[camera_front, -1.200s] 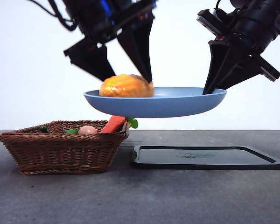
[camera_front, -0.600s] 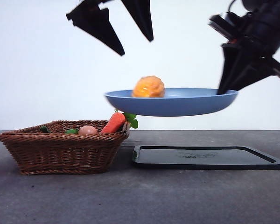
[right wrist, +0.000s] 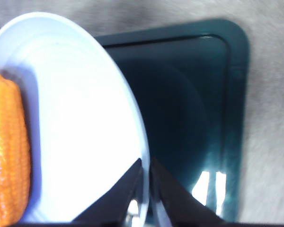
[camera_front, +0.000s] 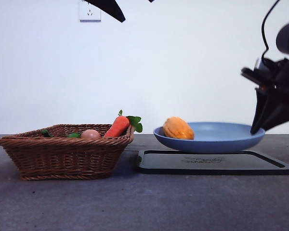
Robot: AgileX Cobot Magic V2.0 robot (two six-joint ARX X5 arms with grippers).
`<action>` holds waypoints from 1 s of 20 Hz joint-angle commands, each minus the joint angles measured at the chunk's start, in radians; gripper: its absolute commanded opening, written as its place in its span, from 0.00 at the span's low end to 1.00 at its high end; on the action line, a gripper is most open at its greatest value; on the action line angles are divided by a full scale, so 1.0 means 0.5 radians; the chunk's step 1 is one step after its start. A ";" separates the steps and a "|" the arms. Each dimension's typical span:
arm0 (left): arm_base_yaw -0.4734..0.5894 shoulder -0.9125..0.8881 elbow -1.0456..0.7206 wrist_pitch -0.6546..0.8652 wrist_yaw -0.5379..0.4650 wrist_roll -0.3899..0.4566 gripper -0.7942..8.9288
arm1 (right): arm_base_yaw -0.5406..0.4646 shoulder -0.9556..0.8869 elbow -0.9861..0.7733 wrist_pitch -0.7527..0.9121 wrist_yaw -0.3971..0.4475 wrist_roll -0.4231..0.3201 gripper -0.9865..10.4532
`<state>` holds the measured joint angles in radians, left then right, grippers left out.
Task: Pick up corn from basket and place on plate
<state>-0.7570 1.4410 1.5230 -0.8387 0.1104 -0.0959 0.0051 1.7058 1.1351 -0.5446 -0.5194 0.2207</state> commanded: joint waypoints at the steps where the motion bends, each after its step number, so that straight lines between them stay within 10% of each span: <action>1: -0.021 0.003 0.050 0.013 0.002 -0.047 0.43 | -0.020 0.117 0.038 0.081 -0.032 0.031 0.09; 20: -0.034 0.003 0.050 0.018 0.001 -0.049 0.43 | -0.042 0.230 0.037 0.191 -0.033 0.011 0.25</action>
<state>-0.7639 1.4368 1.5230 -0.8379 0.1104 -0.1200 -0.0158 1.8072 1.1351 -0.4522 -0.5293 0.2256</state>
